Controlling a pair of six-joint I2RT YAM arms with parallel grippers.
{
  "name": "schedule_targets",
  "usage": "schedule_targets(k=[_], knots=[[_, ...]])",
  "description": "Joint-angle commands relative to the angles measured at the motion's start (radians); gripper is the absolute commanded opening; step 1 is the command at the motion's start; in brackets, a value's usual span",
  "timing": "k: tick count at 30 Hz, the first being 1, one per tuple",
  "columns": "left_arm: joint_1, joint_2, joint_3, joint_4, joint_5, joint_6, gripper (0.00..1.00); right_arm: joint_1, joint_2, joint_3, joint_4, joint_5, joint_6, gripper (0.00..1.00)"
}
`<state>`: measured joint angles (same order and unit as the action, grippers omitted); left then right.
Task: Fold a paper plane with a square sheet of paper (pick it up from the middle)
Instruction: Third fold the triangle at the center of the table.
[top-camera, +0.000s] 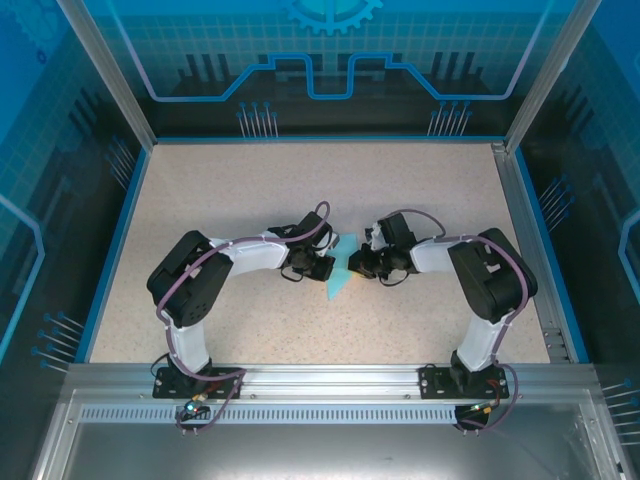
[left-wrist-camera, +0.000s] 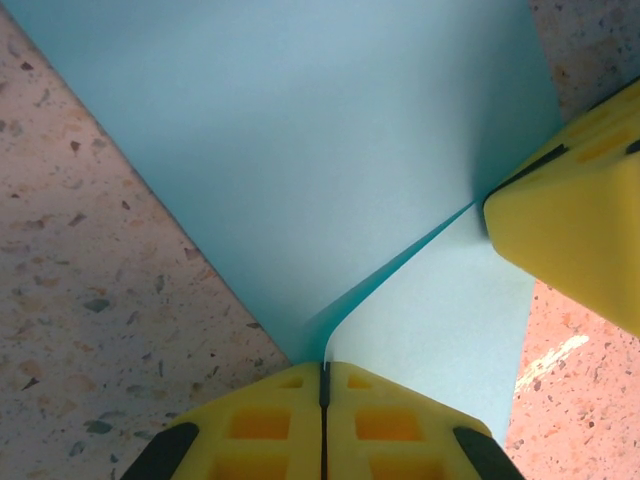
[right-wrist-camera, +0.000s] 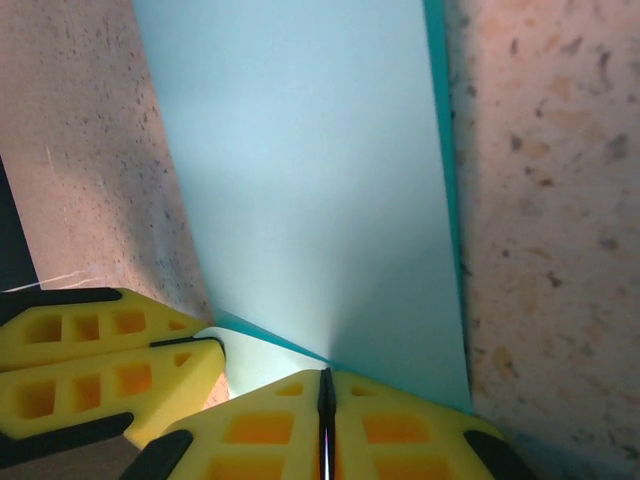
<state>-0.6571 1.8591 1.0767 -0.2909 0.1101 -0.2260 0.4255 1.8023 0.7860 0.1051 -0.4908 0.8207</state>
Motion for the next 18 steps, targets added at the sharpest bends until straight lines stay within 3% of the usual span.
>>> schedule_targets(k=[1,8,18], knots=[[-0.002,0.047,-0.006,-0.032,0.016,0.019,0.07,-0.01,0.041,0.012,-0.042,0.007,-0.024,0.1],[-0.003,0.045,-0.006,-0.04,0.011,0.023,0.07,-0.036,-0.066,0.045,-0.119,-0.013,-0.05,0.11],[-0.002,0.046,-0.005,-0.034,0.014,0.018,0.07,-0.087,-0.011,0.037,-0.042,-0.102,-0.023,0.12]])
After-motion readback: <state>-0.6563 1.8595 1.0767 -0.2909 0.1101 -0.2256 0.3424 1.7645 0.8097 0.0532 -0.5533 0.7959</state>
